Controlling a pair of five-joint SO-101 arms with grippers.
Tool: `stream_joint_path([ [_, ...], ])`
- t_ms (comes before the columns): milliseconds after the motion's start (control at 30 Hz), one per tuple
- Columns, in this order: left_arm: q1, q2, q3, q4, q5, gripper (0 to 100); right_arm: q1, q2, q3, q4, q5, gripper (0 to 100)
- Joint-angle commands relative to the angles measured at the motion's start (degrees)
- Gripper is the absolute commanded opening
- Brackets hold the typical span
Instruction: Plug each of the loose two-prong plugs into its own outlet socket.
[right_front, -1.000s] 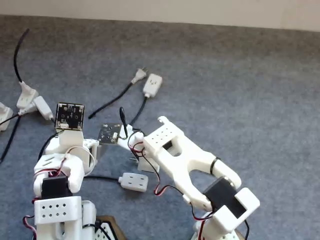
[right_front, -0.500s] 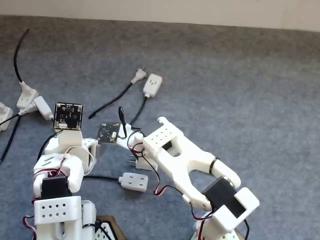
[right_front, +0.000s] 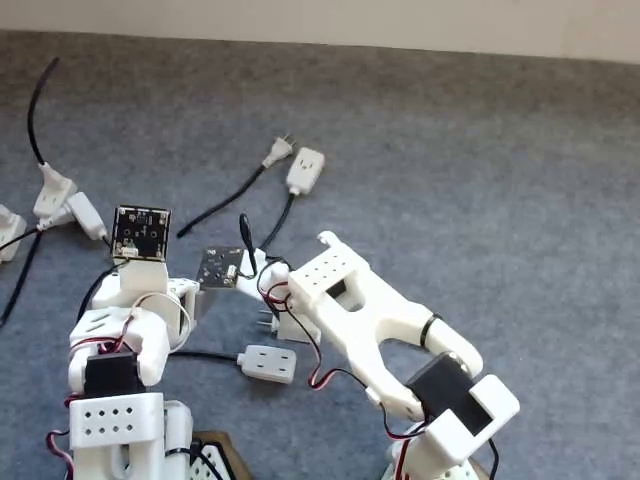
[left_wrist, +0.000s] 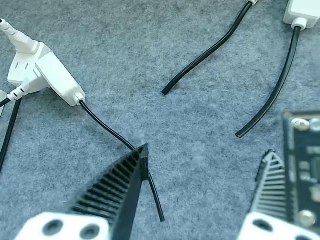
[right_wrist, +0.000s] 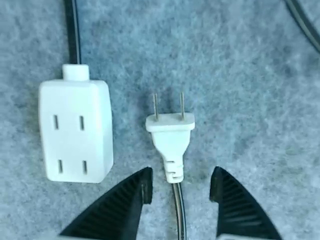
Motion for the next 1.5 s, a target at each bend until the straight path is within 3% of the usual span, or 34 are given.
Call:
stream_joint_path([
  [0, 0.31, -0.48, -3.12, -1.05, 1.23, 33, -0.31, 2.59, 2.15, 2.68, 3.25, 19.2],
  [600, 0.22, -0.66, -3.12, -1.05, 1.14, 33, -3.74, 2.42, 4.0, 7.08, 7.21, 19.2],
  [833, 0.13, -0.75, -3.12, -1.05, 1.14, 33, -4.88, 2.51, 4.44, 0.57, 6.77, 19.2],
  [1467, 0.04, -0.75, -3.12, -1.05, 1.14, 33, -5.05, 2.68, 4.53, 0.48, 2.81, 19.0],
])
